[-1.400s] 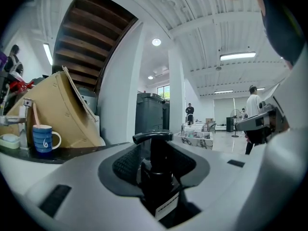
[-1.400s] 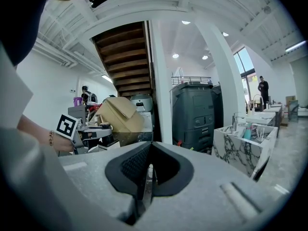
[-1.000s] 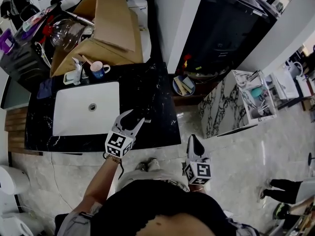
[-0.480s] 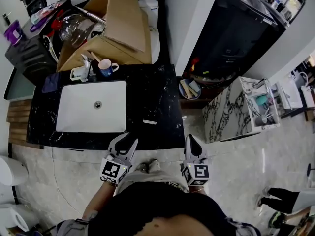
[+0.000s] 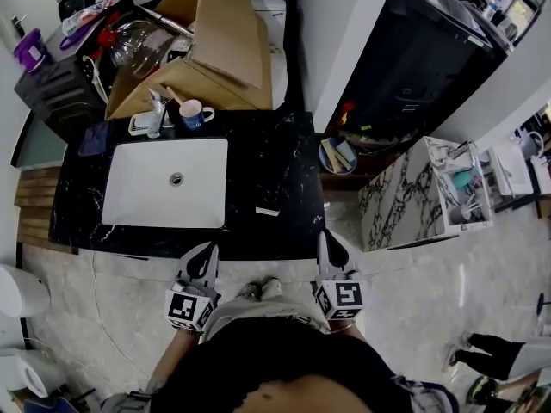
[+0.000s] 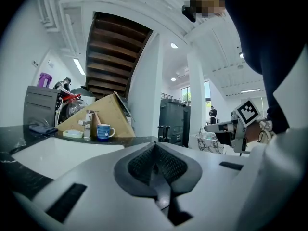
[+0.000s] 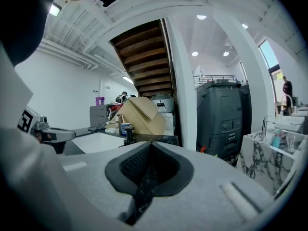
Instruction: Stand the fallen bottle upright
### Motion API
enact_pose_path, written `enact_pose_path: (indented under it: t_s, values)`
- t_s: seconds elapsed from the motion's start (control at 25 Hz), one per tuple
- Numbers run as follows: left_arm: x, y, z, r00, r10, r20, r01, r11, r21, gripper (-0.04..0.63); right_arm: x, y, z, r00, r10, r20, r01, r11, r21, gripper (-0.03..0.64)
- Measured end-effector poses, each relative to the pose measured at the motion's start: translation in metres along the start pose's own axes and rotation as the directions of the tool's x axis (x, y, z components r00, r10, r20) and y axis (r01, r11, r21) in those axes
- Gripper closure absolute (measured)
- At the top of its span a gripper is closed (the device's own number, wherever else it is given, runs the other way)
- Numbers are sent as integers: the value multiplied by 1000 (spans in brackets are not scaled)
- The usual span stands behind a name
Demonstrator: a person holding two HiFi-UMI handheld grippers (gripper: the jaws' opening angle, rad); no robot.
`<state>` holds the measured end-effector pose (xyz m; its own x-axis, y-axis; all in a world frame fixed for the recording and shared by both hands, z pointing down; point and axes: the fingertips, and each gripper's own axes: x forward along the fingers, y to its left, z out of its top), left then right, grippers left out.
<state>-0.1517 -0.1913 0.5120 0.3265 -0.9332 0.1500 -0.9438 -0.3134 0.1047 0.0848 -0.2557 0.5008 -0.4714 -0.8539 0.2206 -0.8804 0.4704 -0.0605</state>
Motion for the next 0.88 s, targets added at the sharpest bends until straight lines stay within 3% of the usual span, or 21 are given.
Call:
enact_pose_path:
  t_s: [0.16, 0.28, 0.4, 0.72, 0.88]
  values:
    - [-6, 12, -14, 998, 44, -41, -42, 998, 50, 592, 5, 5, -3, 1000, 26, -12, -26, 1000, 1, 612]
    - [-12, 21, -17, 995, 80, -56, -78, 996, 41, 592, 7, 4, -3, 1000, 27, 0, -27, 1000, 1, 612]
    - [-12, 25, -10, 994, 104, -19, -103, 994, 22, 592, 8, 2, -5, 1000, 23, -6, -23, 1000, 0, 612]
    - [-11, 13, -12, 993, 91, -74, -87, 995, 47, 592, 12, 5, -6, 999, 52, -12, -52, 999, 12, 612]
    - [-11, 16, -11, 994, 106, -30, -105, 994, 44, 592, 14, 5, -6, 998, 61, -13, -61, 998, 8, 612]
